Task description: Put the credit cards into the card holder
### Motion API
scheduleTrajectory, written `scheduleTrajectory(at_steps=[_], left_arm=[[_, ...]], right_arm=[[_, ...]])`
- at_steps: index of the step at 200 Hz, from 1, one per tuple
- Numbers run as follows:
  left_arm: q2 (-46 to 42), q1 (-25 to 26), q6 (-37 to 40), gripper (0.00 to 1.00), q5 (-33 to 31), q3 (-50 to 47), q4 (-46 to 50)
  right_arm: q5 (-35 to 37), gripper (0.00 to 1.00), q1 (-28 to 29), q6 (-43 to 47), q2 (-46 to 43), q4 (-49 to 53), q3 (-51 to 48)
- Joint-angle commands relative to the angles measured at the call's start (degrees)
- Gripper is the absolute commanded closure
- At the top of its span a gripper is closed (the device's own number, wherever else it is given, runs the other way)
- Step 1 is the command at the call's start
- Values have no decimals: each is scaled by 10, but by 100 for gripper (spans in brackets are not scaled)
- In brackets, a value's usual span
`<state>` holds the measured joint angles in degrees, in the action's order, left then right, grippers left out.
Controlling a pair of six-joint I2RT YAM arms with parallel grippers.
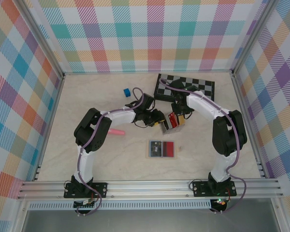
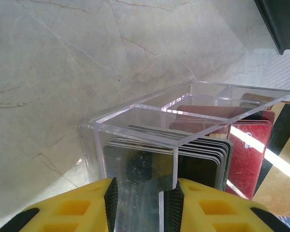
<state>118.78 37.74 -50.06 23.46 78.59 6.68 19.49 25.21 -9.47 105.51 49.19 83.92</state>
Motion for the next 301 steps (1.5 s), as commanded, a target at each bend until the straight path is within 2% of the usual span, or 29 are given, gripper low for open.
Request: scheduleTrajectory(at_steps=[1, 26, 102, 135, 159, 170, 187, 196, 219, 301], left_arm=[[14, 2, 7, 65, -12, -1, 57], [11, 2, 8, 65, -14, -1, 58], [9, 1, 12, 65, -16, 2, 64], [5, 1, 13, 64, -16, 2, 66], [-6, 1, 16, 63, -17, 0, 63], [-10, 1, 18, 63, -19, 2, 64], [-8, 2, 19, 63, -19, 3, 67], [-7, 2, 19, 63, -19, 2, 66], [-5, 1, 17, 63, -17, -4, 62], [-5, 1, 14, 63, -17, -9, 59]], right_arm=[[33, 78, -1, 13, -14, 22, 18], [27, 80, 3, 12, -21, 27, 23], [-58, 86, 4, -5, -61, 38, 27], [-96, 94, 4, -11, -66, 38, 27], [-129, 95, 3, -23, -88, 21, 11], [-118, 91, 1, -27, -91, 13, 1], [-72, 76, -1, -28, -69, 23, 10], [-50, 65, -1, -28, -54, 28, 15], [-34, 56, -1, -22, -28, 22, 16], [-1, 49, 0, -13, 23, 21, 4]])
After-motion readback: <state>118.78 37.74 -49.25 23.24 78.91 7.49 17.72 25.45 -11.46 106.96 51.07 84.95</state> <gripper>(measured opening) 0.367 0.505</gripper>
